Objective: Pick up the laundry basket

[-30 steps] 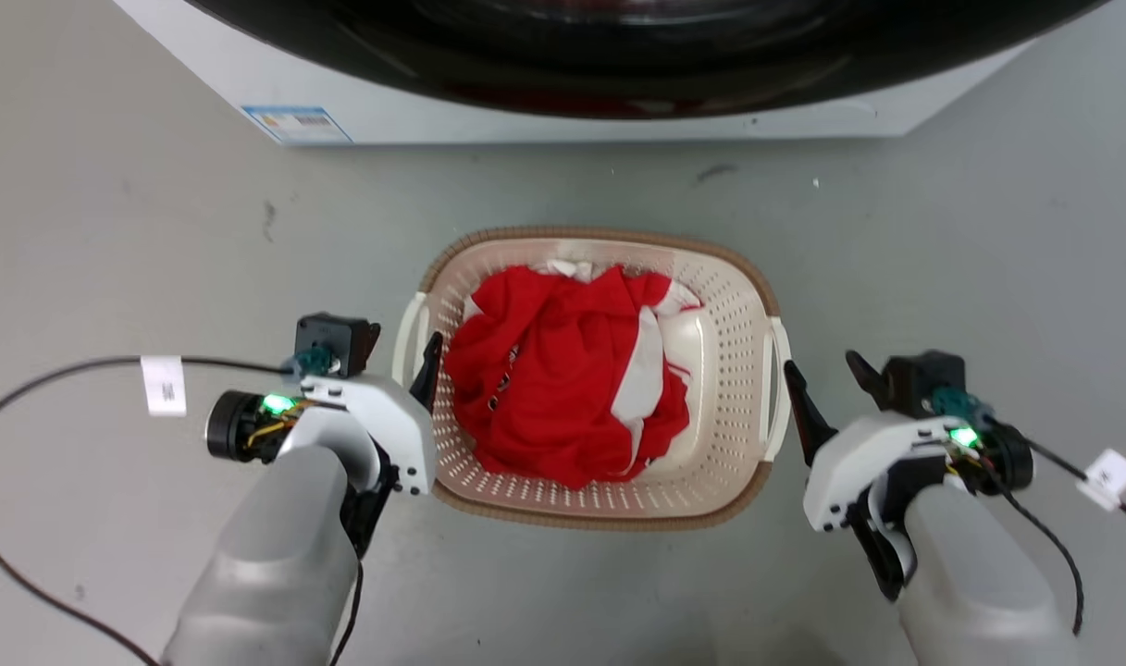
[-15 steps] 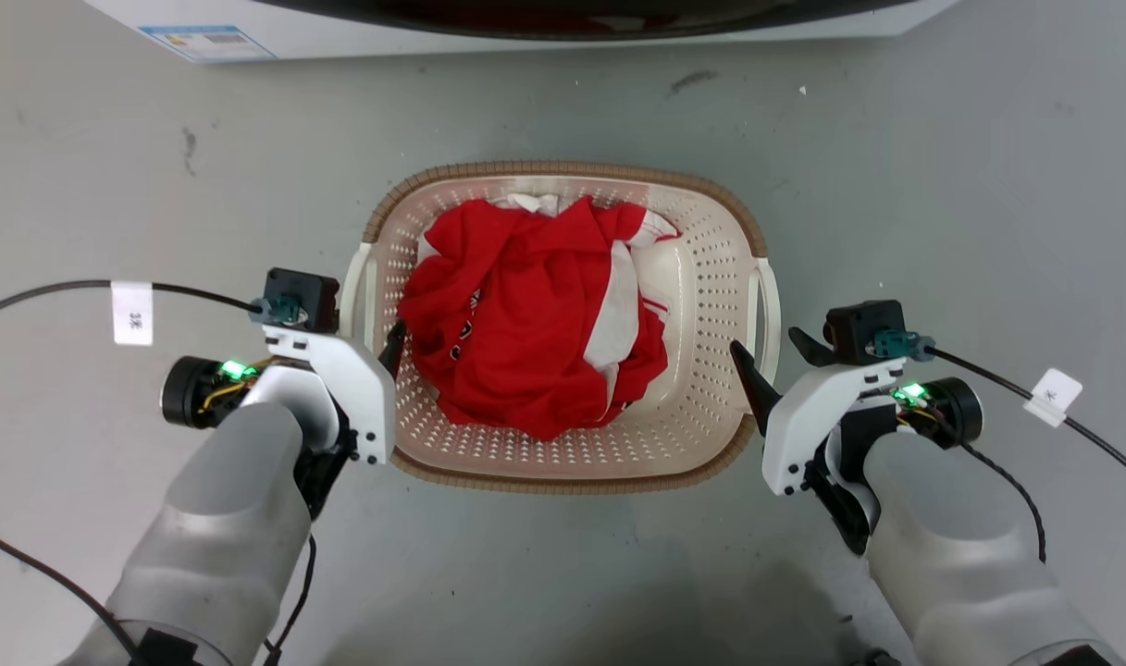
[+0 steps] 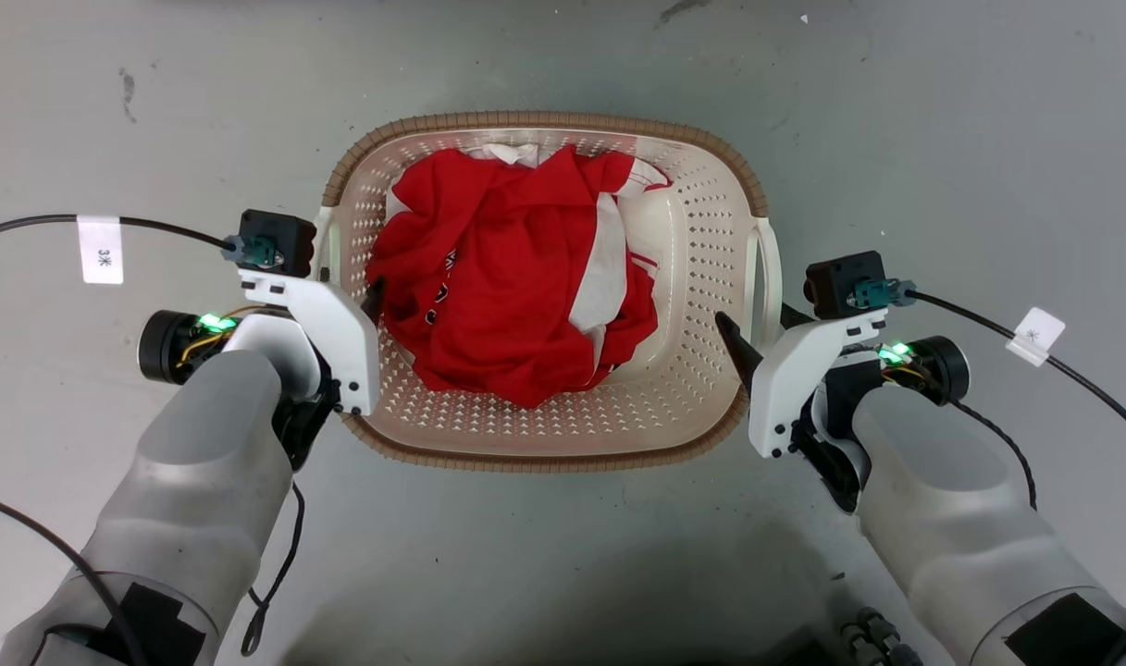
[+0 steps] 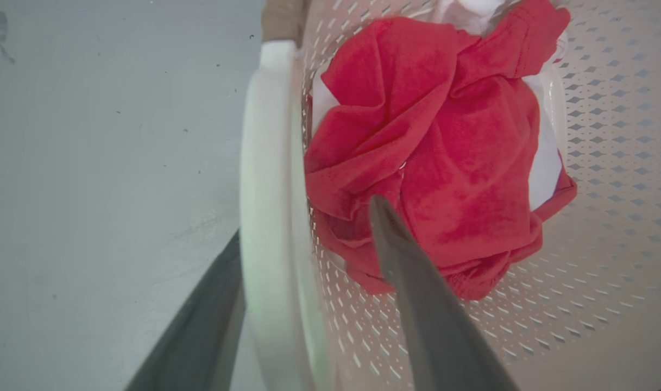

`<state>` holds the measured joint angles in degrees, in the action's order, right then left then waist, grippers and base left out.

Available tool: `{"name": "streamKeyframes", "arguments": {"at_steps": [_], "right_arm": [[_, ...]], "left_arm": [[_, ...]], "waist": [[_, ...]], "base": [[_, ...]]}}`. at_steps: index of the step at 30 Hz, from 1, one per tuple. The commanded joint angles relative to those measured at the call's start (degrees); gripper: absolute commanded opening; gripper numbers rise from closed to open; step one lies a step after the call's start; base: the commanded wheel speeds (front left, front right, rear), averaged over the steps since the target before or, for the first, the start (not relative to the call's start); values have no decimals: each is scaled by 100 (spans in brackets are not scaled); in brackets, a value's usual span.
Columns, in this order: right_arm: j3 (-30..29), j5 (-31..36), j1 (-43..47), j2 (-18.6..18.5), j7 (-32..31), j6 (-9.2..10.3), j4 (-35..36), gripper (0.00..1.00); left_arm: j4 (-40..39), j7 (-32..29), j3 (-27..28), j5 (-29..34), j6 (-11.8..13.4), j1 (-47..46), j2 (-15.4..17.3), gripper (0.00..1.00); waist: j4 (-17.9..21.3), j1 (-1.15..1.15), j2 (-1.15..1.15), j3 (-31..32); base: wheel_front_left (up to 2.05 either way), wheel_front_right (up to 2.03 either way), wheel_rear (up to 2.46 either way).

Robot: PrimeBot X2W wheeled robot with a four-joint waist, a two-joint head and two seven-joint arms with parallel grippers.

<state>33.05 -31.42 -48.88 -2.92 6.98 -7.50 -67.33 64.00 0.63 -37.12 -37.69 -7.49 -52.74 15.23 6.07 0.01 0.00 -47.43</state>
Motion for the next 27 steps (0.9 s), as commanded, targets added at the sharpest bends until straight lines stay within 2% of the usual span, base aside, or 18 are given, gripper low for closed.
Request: {"name": "streamKeyframes", "arguments": {"at_steps": [1,12,19,27], "right_arm": [[114,-100,-138,6,-21,2,-47,0],[493,-419,-243,41,30,-6,-238,0],[790,-718,-19,64,-276,-12,-214,0],[1079,-1165,206,-37,-981,-19,-127,0]], "left_arm": [[-24,23,-104,-110,1,-88,-12,0],[-159,-46,-728,-605,-13,-62,-134,0],[-91,-389,-1013,-1133,-34,155,-216,0],[-81,-853,-1247,-1726,-35,446,-270,0]], "waist": [[-10,-1,0,-34],[-90,-1,0,118],[-139,-1,0,692],[-256,-1,0,1560]], "base": [[0,0,0],[0,0,0],[0,0,0],[0,0,0]]}}
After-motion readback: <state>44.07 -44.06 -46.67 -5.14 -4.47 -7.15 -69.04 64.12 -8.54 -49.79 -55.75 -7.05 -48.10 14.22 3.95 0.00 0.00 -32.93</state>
